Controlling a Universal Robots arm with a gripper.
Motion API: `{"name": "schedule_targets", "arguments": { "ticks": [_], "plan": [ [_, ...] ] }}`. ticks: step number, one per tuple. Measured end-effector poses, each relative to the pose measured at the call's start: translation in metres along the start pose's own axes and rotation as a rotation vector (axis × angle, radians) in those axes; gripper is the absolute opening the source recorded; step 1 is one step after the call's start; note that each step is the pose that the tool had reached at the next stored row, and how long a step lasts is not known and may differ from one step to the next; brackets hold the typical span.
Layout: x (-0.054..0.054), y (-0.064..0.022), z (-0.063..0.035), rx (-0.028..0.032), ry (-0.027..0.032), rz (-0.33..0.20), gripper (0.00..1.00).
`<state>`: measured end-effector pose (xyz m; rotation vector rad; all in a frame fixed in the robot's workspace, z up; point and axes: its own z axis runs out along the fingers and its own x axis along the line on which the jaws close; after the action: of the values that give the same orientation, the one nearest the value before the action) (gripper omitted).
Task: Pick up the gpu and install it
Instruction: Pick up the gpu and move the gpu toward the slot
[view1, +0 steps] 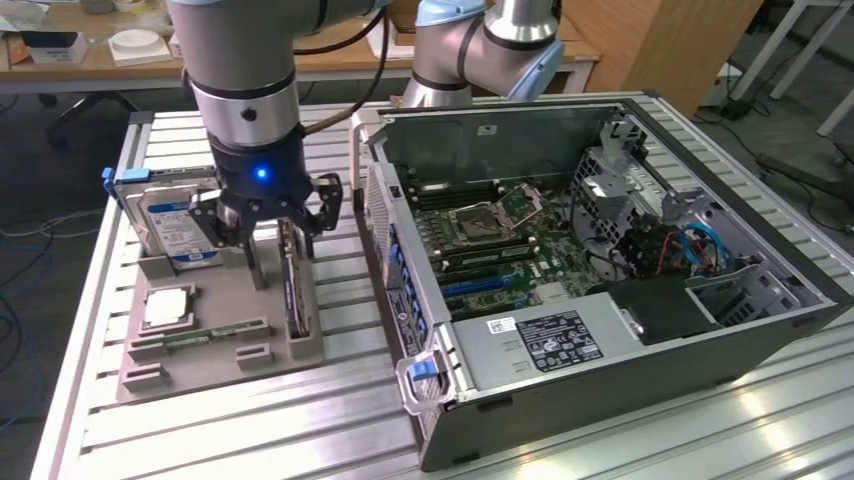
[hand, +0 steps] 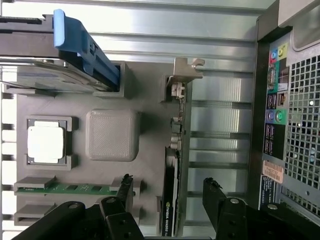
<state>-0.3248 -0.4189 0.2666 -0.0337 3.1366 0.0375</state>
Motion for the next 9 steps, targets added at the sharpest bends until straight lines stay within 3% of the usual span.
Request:
{"name": "schedule_targets", "arguments": {
  "ticks": [9],
  "plan": [
    [0.000, -0.0004, 0.0155, 0.0000, 0.0000, 0.000, 0.67]
  ]
}}
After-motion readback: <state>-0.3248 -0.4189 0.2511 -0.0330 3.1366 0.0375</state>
